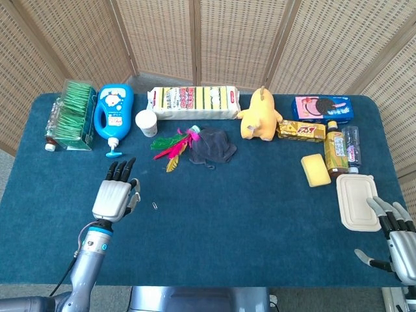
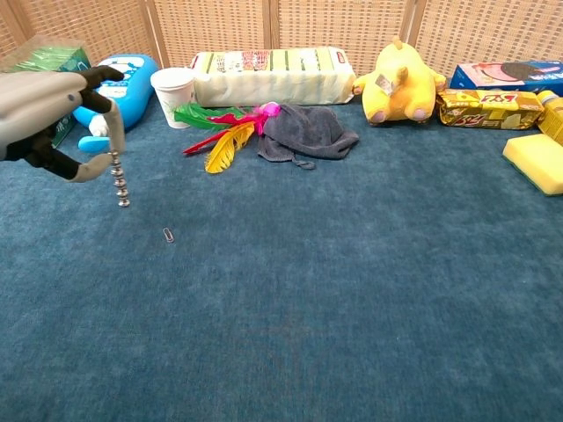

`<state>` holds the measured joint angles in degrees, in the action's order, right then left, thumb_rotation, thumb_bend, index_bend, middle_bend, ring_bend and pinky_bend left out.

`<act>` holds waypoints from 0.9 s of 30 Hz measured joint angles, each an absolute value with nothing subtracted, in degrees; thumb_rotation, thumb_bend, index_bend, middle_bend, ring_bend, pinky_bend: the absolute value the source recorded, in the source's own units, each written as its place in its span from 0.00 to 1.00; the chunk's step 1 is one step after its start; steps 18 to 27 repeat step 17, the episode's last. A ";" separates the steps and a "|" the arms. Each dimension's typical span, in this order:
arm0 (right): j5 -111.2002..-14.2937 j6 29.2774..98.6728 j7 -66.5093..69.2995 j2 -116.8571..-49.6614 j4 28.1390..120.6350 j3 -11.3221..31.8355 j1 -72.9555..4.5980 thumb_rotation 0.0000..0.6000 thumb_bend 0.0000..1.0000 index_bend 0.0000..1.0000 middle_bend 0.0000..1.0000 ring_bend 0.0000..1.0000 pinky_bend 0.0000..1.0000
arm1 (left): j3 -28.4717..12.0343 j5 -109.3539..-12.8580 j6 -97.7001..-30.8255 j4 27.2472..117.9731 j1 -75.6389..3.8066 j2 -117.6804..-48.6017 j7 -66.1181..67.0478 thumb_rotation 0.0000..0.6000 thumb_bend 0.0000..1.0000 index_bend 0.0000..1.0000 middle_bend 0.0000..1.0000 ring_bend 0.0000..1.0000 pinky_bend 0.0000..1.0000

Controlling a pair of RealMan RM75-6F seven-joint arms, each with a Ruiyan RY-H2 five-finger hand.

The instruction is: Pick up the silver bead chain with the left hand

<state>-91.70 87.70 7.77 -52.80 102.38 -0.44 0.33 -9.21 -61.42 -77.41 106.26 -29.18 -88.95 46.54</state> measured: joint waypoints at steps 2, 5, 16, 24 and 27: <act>-91.69 87.81 8.05 -52.72 102.37 -0.41 0.37 1.00 0.00 0.00 0.01 0.11 0.00 | -9.21 -61.21 -77.47 106.38 -29.47 -89.42 47.24 1.00 0.84 0.54 0.00 0.00 0.00; -91.59 88.04 8.44 -52.58 102.29 -0.34 0.47 1.00 0.00 0.00 0.01 0.11 0.00 | -9.21 -60.73 -77.57 106.65 -29.95 -90.15 48.26 1.00 0.84 0.54 0.00 0.00 0.00; -91.69 88.08 8.74 -52.42 102.26 -0.34 0.49 1.00 0.00 0.00 0.01 0.11 0.00 | -10.02 -59.02 -78.74 108.21 -31.73 -92.40 51.47 1.00 0.84 0.54 0.00 0.00 0.00; -91.69 88.08 8.77 -52.41 102.27 -0.34 0.49 1.00 0.00 0.00 0.01 0.11 0.00 | -10.00 -58.95 -78.85 108.31 -31.78 -92.50 51.55 1.00 0.84 0.54 0.00 0.00 0.00; -91.69 88.08 8.77 -52.41 102.27 -0.34 0.49 1.00 0.00 0.00 0.01 0.11 0.00 | -10.00 -58.95 -78.85 108.31 -31.78 -92.50 51.55 1.00 0.84 0.54 0.00 0.00 0.00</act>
